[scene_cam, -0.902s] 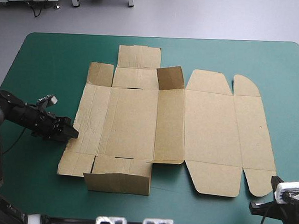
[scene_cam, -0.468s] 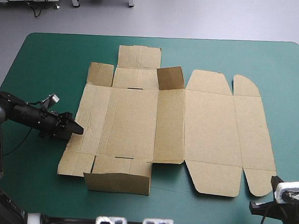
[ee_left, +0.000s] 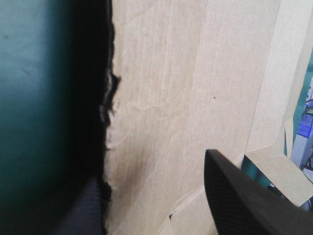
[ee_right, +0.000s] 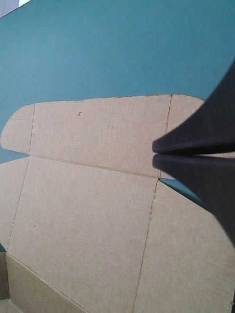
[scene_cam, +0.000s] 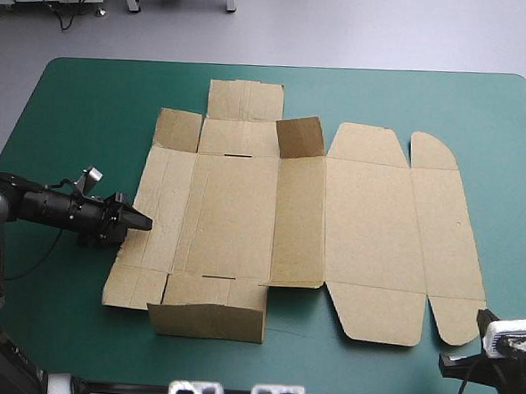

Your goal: Fold the box

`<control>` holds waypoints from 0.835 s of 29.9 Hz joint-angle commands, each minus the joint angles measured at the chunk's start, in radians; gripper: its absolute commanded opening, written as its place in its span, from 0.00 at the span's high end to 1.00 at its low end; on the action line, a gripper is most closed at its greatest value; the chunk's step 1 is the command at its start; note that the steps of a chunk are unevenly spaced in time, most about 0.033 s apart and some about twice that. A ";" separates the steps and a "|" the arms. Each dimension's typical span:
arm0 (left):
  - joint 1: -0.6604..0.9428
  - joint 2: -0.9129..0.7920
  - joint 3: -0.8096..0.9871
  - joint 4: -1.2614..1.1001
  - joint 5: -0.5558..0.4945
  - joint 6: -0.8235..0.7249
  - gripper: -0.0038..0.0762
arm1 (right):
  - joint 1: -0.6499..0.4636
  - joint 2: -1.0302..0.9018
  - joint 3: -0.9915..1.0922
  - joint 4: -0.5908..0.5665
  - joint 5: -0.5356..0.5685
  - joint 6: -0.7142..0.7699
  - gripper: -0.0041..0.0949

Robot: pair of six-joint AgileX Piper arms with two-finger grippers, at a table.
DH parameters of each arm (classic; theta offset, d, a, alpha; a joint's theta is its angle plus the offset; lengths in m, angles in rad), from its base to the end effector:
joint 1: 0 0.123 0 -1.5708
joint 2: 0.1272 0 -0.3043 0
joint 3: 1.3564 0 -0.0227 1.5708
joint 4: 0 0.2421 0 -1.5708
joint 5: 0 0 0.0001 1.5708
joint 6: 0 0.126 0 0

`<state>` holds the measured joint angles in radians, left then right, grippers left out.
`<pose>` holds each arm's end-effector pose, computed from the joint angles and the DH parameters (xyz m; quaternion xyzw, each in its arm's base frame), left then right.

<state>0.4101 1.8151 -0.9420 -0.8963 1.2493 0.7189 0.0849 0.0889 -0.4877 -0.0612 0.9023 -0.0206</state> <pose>0.2875 0.0231 0.1704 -0.0903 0.9017 -0.4223 0.0220 0.0218 -0.0042 0.2705 -0.0469 0.8363 -0.0129 0.5462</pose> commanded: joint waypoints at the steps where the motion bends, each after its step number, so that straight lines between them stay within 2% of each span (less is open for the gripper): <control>1: -0.031 0.022 0.046 0.045 0.052 0.003 0.42 | -0.009 0.018 -0.022 -0.011 -0.067 -0.006 0.97; 8: -0.031 0.022 0.063 0.036 0.052 0.019 0.42 | -0.009 0.018 -0.022 -0.011 -0.067 -0.006 0.97; 10: -0.031 0.022 0.063 0.036 0.052 0.019 0.45 | -0.009 0.018 -0.022 -0.011 -0.067 -0.006 0.97; 13: -0.031 0.022 0.063 0.036 0.052 0.019 0.61 | -0.009 0.018 -0.022 -0.011 -0.067 -0.006 0.97; 15: -0.031 0.022 0.063 0.036 0.052 0.019 0.76 | -0.009 0.018 -0.022 -0.011 -0.067 -0.006 0.97; 17: -0.031 0.022 0.063 0.036 0.052 0.019 0.96 | -0.009 0.018 -0.022 -0.011 -0.067 -0.006 0.97; 25: -0.032 -0.012 0.024 0.036 0.052 0.010 0.96 | -0.009 0.018 -0.022 -0.011 -0.067 -0.006 0.97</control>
<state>0.3978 1.8140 -0.9110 -0.9088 1.2375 0.7428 0.0849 0.0889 -0.4877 -0.0636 0.9023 -0.0206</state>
